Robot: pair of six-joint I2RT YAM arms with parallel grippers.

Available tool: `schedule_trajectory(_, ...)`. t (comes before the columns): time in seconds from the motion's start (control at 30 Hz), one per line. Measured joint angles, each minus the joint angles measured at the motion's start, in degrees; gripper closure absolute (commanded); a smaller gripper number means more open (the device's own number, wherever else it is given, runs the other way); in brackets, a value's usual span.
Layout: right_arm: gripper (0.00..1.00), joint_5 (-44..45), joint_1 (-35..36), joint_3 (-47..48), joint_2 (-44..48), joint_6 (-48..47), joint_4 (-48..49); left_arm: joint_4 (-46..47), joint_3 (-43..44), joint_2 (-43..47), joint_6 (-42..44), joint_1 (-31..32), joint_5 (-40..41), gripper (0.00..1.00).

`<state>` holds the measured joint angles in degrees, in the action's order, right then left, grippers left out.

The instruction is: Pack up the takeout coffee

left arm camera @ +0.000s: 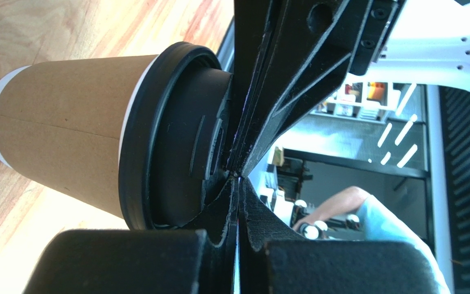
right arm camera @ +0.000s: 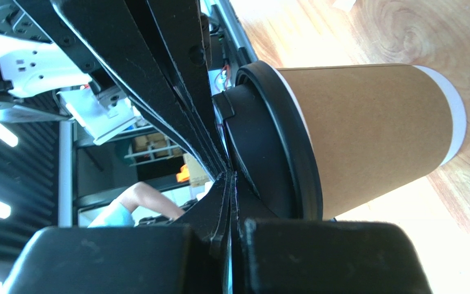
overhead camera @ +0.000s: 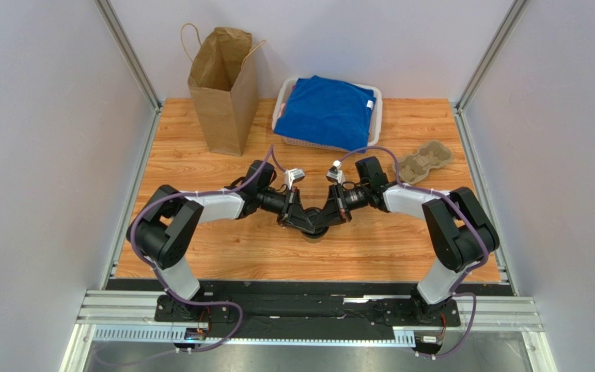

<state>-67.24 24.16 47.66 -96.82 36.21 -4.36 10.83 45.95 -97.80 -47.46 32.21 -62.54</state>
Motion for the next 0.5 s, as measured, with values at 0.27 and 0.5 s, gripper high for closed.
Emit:
schedule_trajectory(0.27,1.00,-3.96,-0.63,0.09,-3.23,1.27,3.65,0.52,1.62,-3.76,0.02,-1.75,-5.18,1.00)
schedule_trajectory(0.5,1.00,-4.98,-1.03,0.44,-4.24,1.51,4.26,0.66,2.14,-5.42,0.44,-2.29,-7.54,1.00)
